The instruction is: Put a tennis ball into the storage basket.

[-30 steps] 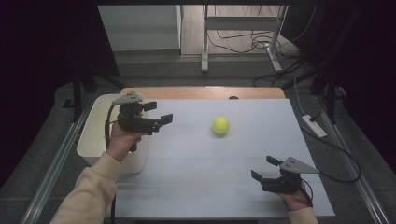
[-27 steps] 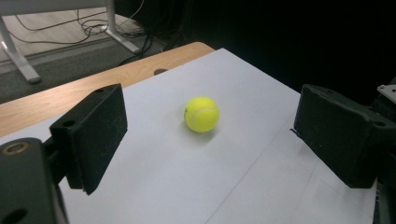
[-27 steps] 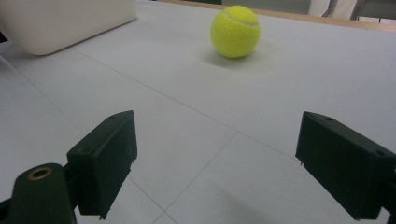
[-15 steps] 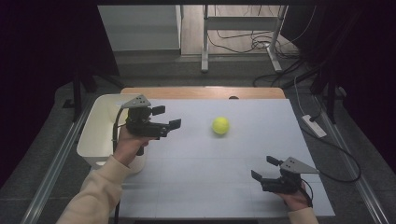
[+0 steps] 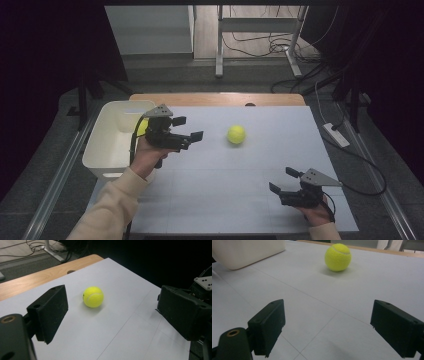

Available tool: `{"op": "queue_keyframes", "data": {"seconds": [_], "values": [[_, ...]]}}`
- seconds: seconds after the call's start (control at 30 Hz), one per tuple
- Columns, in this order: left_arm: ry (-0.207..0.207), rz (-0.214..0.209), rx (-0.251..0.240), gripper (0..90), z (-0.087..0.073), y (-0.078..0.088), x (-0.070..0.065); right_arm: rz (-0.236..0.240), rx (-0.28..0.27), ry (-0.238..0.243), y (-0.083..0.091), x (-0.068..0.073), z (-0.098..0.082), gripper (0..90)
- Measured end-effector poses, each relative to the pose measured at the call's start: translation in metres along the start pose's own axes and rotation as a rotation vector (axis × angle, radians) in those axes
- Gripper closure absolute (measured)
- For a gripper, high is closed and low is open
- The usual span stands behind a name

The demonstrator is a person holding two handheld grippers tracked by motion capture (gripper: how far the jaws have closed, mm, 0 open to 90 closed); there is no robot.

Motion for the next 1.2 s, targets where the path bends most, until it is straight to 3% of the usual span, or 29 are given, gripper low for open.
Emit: {"op": "queue_keyframes", "data": {"seconds": [0.53, 1.2], "values": [[-0.019, 0.024, 0.031, 10.5, -0.003, -0.018, -0.007, 0.004, -0.003, -0.007, 0.000, 0.000, 0.001, 12.4], [-0.042, 0.003, 0.062, 10.5, -0.008, -0.037, -0.019, 0.005, -0.003, -0.011, -0.003, -0.001, 0.002, 12.5]]}}
Point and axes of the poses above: each handheld gripper's, and its own axes: y roughly backward along the jaws, z roughly out of its top, x roughly to its left, the point moved 9 cm from there along -y, roughly forward along the jaws, and after that the axes turned 14 degrees about z, right-handed, at the moved point
